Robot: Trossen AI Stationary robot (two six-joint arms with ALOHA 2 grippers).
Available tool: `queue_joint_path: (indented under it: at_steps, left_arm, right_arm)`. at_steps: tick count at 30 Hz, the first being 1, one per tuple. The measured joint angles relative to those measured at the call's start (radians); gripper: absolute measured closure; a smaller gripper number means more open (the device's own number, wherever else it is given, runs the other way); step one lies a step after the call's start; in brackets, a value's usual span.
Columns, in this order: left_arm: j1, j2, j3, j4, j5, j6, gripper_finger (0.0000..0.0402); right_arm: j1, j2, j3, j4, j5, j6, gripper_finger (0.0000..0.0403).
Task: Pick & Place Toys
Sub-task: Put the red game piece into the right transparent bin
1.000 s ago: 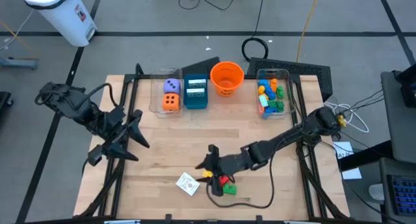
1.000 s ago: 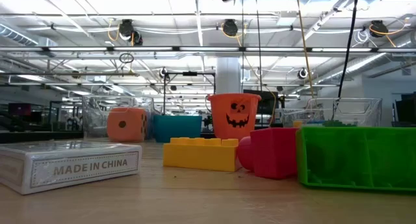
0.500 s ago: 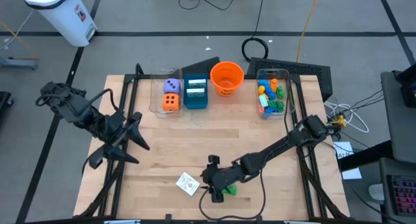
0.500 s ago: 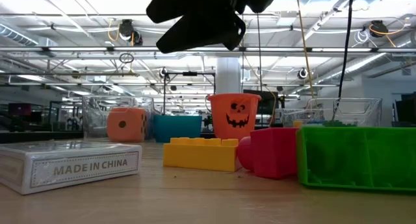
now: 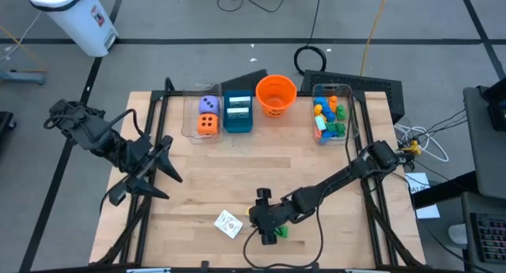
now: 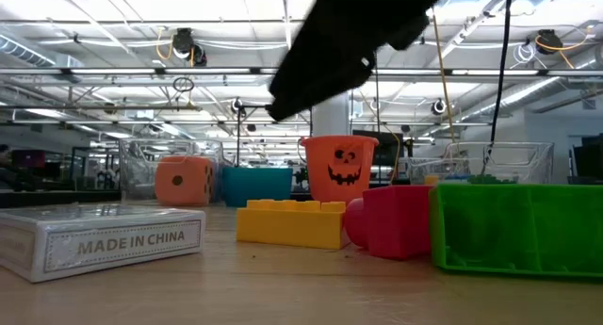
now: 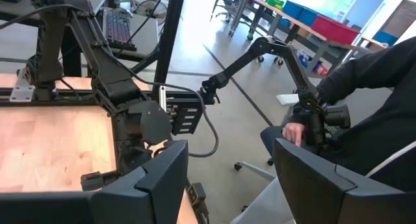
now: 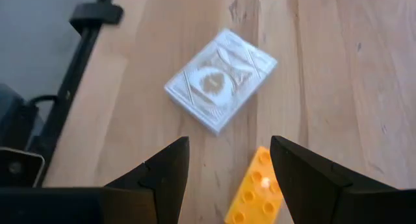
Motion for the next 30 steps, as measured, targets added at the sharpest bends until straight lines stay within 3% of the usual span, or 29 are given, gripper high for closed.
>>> queue_joint_path:
  at_steps: [6, 12, 30]
  left_arm:
    - [0.000, 0.000, 0.000, -0.001, 0.000, 0.002, 0.0167]
    - [0.000, 0.000, 0.000, -0.016, 0.000, 0.000, 0.0167]
    - [0.000, 0.000, 0.000, -0.016, 0.000, -0.003, 0.0167]
  right_arm:
    - [0.000, 0.000, 0.000, -0.092, -0.008, 0.001, 0.0195]
    - [0.003, 0.000, 0.000, -0.108, -0.113, 0.002, 0.0195]
    - [0.003, 0.000, 0.000, -0.323, -0.165, -0.005, 0.0195]
